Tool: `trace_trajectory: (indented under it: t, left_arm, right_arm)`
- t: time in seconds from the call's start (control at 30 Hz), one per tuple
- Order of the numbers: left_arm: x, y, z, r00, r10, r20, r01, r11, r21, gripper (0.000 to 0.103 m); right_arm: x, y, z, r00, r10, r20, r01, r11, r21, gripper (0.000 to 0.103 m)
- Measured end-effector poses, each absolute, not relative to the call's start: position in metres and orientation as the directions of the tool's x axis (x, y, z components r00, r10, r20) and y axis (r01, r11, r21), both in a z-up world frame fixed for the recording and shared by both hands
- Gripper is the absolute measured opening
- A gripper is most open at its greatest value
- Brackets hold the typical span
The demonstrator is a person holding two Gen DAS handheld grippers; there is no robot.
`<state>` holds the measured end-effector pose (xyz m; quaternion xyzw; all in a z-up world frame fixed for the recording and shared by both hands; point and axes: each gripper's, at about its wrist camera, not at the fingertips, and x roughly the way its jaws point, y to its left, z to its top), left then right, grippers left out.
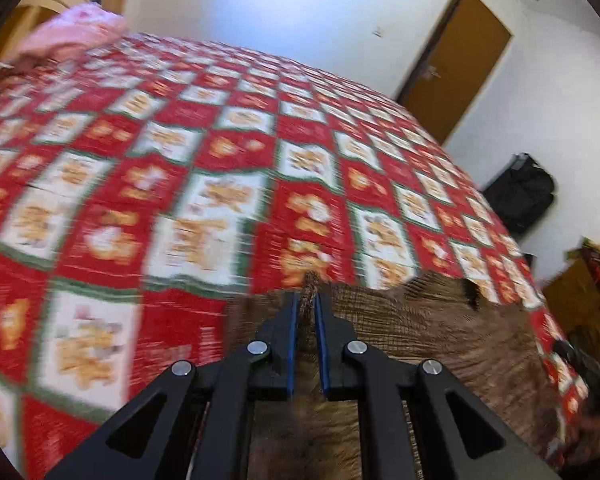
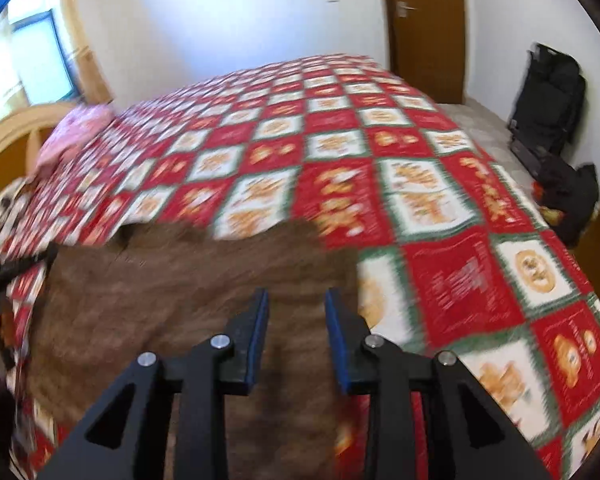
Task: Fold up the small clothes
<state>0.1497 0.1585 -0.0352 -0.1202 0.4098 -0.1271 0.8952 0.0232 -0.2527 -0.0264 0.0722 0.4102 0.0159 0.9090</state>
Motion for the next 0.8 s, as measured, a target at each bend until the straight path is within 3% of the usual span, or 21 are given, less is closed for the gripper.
trace_trajectory:
  t: [0.17,0.3,0.57,0.8]
  left_arm:
    - [0.129,0.168,-0.029,0.62,-0.242,-0.746,0.049,0.961,-0.271,0.009]
    - [0.093,0.145,-0.034,0.61,-0.232,-0.758,0.101,0.971,-0.216,0.009]
    - [0.03,0.078,-0.063,0.566,-0.272,-0.778,0.253,0.956,-0.151,0.009]
    - [0.013,0.061,-0.066,0.61,-0.178,-0.773,0.27,0.963,-0.008,0.01]
  right_arm:
    - [0.016,-0.219,-0.054,0.617,0.078,-0.783,-0.026,0.997,0.079,0.033]
    - [0.015,-0.222,-0.071,0.599,0.062,-0.799,0.013,0.996,0.087,0.033]
    - [-0.043,-0.195,-0.036,0.671,0.079,-0.737,0.018,0.992,0.123,0.039]
    - [-0.057,-0.176,-0.073,0.61,0.073,-0.789,0.031,0.993,0.116,0.043]
